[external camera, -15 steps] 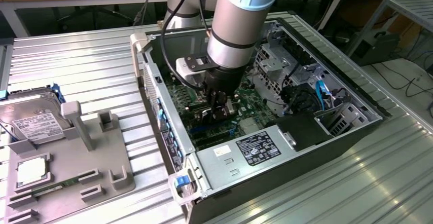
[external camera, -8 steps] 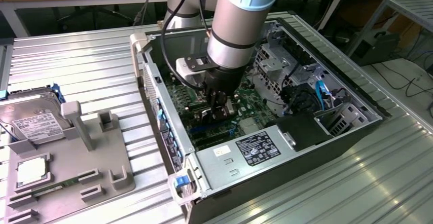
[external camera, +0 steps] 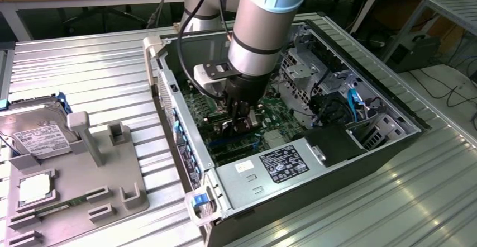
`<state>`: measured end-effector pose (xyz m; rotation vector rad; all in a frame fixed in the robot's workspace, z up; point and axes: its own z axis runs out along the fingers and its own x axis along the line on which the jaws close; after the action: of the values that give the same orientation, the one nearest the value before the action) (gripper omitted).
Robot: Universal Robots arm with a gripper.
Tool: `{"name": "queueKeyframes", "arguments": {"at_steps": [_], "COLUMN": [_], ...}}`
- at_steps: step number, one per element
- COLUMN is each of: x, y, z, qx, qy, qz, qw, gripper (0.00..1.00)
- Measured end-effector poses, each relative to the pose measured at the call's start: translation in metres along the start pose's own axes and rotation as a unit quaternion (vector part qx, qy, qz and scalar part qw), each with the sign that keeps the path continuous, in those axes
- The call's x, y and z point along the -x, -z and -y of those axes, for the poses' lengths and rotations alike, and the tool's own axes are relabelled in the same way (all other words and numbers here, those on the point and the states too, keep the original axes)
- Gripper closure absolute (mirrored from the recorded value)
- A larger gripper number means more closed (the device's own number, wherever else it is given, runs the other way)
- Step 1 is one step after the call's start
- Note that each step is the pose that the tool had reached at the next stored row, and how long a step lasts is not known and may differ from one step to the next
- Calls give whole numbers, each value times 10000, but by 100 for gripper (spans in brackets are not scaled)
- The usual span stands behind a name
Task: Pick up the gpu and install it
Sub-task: 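Press down on the gpu until it lock into place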
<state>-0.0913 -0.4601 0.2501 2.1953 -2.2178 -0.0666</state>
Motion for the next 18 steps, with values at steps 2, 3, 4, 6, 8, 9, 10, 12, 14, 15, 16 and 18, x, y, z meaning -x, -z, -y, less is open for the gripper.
{"name": "queueKeyframes", "arguments": {"at_steps": [2,3,4,6,8,9,10,12,14,15,16,18], "x": [0,0,0,-1,0,0,0,0,1,1,1,1], "y": [-8,-15,-20,-31,-34,-34,-33,15,15,15,15,15], "z": [0,1,1,1,1,2,1,0,0,0,-1,0], "qx": [0,0,1,3,2,2,2,2,2,2,2,2], "qy": [0,0,0,0,0,0,0,0,0,0,0,0], "qz": [0,0,-1,-2,0,0,1,0,1,1,1,1], "qw": [10000,10000,10000,10000,10000,10000,10000,10000,10000,10000,10000,10000], "gripper": [73,73,73,73,73,73,73,73,73,73,73,73]}}
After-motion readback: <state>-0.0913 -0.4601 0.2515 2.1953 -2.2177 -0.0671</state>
